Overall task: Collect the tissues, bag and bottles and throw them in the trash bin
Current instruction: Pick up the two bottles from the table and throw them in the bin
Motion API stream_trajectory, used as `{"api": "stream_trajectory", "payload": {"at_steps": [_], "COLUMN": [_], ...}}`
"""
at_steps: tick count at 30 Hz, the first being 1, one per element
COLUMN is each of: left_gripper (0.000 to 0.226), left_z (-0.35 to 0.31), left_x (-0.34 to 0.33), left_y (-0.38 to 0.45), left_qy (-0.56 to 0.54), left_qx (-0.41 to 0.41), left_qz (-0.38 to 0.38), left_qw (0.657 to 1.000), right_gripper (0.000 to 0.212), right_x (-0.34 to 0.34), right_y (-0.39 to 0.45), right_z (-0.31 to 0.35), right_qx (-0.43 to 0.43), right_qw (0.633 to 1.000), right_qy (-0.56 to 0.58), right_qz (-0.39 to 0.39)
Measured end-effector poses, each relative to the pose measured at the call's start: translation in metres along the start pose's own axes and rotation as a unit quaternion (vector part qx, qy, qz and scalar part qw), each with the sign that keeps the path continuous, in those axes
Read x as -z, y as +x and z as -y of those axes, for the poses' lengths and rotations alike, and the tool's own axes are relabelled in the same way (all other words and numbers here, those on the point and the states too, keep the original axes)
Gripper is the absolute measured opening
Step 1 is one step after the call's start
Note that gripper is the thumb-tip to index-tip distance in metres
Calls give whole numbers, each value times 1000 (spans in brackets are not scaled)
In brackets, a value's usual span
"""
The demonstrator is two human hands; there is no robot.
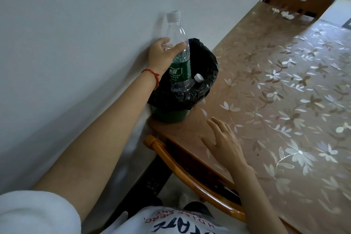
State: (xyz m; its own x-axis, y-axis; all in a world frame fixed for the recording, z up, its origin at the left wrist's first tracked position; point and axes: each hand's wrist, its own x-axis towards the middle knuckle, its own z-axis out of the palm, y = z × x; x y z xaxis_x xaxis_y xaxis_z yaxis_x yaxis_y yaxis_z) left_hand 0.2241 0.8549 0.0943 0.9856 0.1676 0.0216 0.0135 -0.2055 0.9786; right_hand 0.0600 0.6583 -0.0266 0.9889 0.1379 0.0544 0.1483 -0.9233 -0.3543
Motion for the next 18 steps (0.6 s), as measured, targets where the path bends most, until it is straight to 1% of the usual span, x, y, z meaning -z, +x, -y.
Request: {"api": "stream_trajectory", "payload": {"at_steps": [6,9,14,18], "left_gripper": [74,77,70,54], "left_z": [13,18,22,22], "left_x": [-1,0,5,8], "left_y": [0,-2,-14,-43], "left_qy": [27,22,12,4], "left_qx": [14,21,22,-2], "left_qz": [4,7,10,20], "left_qw": [1000,1000,1000,1000], "right_gripper": [59,59,59,60], "right_x": [-1,-2,-5,-6], "right_y": [-2,-4,-4,-5], "right_z": [-1,-2,-2,-2], "right_qx": [3,5,7,9], "right_qw": [1000,1000,1000,1000], "right_qy": [10,9,15,11], "right_qz": [8,10,11,7]}}
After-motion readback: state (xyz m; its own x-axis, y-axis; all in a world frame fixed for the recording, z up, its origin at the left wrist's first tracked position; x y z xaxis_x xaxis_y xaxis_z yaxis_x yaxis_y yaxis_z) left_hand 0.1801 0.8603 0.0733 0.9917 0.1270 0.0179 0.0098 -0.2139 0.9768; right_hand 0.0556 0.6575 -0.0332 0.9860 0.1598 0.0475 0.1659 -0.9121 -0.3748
